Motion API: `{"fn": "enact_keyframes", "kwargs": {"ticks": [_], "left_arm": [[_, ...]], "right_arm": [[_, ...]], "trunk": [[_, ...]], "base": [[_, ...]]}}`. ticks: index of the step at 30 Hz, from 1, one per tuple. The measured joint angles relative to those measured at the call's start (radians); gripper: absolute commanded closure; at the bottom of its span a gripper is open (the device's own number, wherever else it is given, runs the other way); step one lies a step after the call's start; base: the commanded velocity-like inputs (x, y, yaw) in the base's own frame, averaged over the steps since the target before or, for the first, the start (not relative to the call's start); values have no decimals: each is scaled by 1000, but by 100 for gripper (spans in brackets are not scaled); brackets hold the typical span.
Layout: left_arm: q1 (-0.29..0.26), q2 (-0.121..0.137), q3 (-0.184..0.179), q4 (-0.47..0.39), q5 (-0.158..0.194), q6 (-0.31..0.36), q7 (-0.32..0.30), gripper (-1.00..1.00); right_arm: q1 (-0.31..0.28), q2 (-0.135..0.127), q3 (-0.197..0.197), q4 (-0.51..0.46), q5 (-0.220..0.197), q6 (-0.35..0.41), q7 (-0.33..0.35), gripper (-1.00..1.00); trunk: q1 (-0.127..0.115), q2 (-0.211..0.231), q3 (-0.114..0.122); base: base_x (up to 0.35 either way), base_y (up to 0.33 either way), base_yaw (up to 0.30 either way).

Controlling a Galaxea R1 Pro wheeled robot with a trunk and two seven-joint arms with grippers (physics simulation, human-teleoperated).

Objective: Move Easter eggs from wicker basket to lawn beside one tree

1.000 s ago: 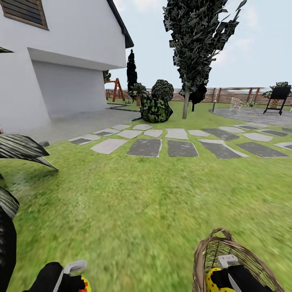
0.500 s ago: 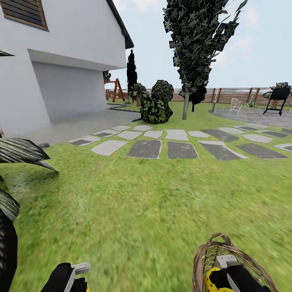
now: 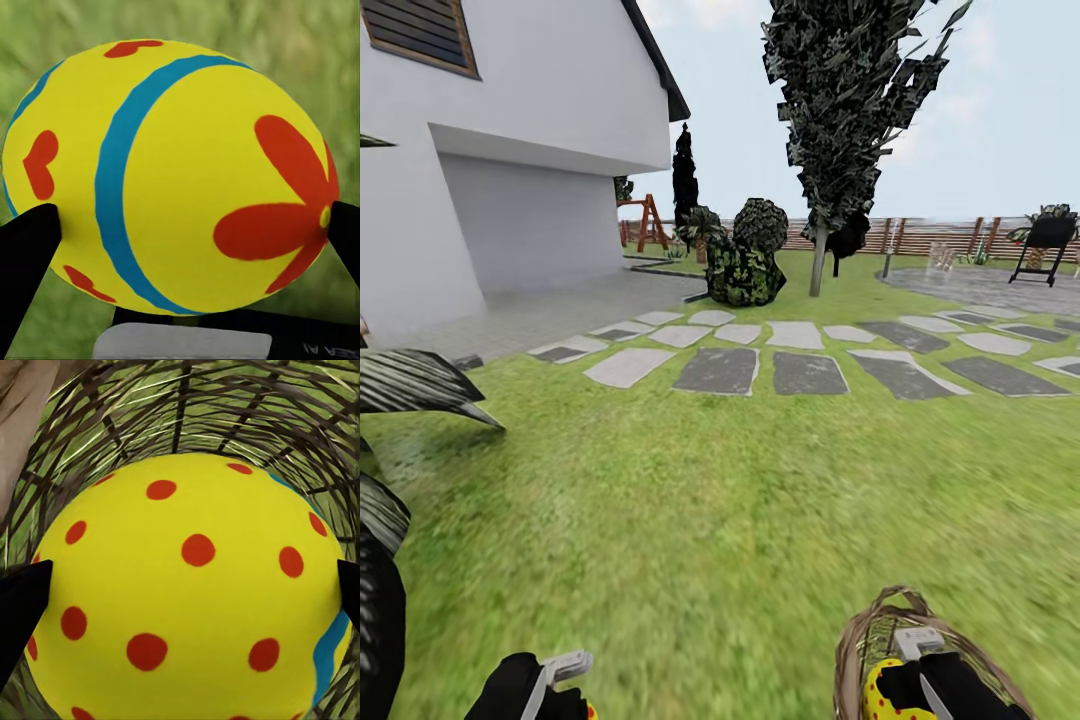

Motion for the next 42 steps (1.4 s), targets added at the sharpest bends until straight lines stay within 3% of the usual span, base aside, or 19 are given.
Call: {"fn": "enact_keyframes", "kwargs": {"ticks": [26, 42], "left_arm": [[0, -2, -1, 6, 2, -2, -1, 100], [0, -22, -2, 8, 2, -26, -3, 100]], "right_arm": [[0, 2, 1, 1, 0, 0, 0, 100], [0, 3, 2, 4, 0, 0, 0, 100]], "trunk": [[-100, 182, 81], [-100, 182, 82]], "base": [[0, 0, 0], [-150, -41, 0]]}}
